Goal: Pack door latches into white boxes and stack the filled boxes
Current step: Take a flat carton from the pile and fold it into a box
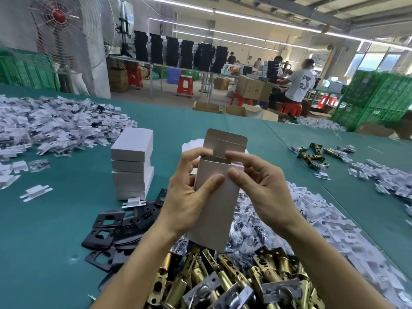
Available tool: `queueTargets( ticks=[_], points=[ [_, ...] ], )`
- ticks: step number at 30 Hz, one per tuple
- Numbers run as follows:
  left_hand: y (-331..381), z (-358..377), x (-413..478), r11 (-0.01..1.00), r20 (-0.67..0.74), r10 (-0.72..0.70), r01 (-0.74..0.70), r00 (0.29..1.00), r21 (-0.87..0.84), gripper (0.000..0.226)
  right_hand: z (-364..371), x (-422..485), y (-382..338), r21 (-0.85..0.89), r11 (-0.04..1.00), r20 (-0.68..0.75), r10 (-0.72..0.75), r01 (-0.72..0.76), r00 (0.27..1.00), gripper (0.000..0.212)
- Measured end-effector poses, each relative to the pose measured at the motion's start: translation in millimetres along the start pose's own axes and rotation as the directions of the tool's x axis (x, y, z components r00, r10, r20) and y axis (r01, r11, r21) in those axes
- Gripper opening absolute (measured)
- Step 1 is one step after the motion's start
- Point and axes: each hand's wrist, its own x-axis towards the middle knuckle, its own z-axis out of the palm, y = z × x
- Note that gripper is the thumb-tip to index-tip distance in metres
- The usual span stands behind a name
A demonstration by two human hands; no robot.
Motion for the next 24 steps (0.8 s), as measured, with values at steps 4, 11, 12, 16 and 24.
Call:
queueTargets(
  ticks=[4,11,12,16,24],
  points=[
    [-1.9,3.1,-0.6,0.996,0.038,-0.089,0.090,0.995,-0.009,0.032,-4.4,1.1,3.5,-0.013,1.000,-0.015,0.009,-0.009,1.000,0.046],
    [-7.7,2.7,-0.4,0.991,0.059,-0.065,0.058,0.996,0.121,0.016,-9.9,-8.6,10.5,-0.034,0.999,-0.076,0.002,-0.005,0.997,0.025],
    [-8.0,3.0,-0.6,0.987,0.055,-0.046,0.037,0.997,0.159,0.014,-9.5,-9.7,11.4,-0.067,0.998,-0.075,-0.005,0.000,0.997,0.022],
    [-8.4,5.0,-1.1,0.965,0.028,0.025,-0.031,0.999,0.259,0.012,-7.7,-12.7,16.0,-0.180,0.984,-0.059,-0.017,0.006,0.998,0.030],
    [-5.1,7.9,-7.2,0.826,-0.007,-0.080,0.070,0.997,0.559,0.057,3.1,-15.7,14.8,-0.209,0.978,-0.146,-0.044,0.012,0.988,0.018]
  ],
)
